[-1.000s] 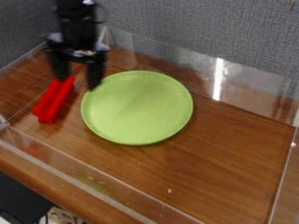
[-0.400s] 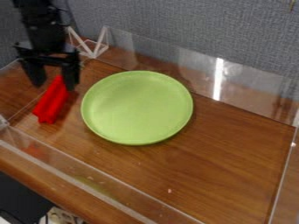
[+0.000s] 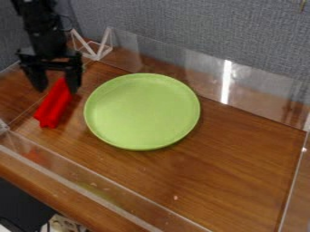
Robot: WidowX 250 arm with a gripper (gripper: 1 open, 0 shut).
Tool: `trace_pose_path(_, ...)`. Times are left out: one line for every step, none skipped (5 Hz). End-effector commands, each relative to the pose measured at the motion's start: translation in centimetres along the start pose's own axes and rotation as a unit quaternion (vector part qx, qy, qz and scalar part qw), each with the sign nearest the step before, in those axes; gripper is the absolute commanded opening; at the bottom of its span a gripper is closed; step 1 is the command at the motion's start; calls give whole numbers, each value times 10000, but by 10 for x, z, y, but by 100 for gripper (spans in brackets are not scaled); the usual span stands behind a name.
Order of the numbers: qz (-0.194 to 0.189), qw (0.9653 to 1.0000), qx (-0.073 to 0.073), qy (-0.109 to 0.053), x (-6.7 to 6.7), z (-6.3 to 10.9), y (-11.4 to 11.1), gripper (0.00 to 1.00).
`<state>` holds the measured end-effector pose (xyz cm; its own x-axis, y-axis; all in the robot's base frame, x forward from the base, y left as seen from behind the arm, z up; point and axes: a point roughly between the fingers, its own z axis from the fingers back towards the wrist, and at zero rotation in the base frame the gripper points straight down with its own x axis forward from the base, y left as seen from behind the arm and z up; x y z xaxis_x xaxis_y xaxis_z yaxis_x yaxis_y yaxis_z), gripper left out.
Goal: Put the red object on the right side
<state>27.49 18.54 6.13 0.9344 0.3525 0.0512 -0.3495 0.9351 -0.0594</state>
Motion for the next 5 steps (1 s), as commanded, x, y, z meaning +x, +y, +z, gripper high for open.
trace_pose_path(2, 9993, 70, -355, 9, 11, 7, 100)
trace_pose_path(-75, 9992, 64, -387, 5, 9, 0, 100)
trace_pose_path(-154, 9982, 170, -559, 2, 15, -7, 100)
trace_pose_path(-465, 9957, 298, -746, -3, 26, -14, 100)
trace_pose_path(-737, 9928, 352, -873, -4, 30, -18, 100)
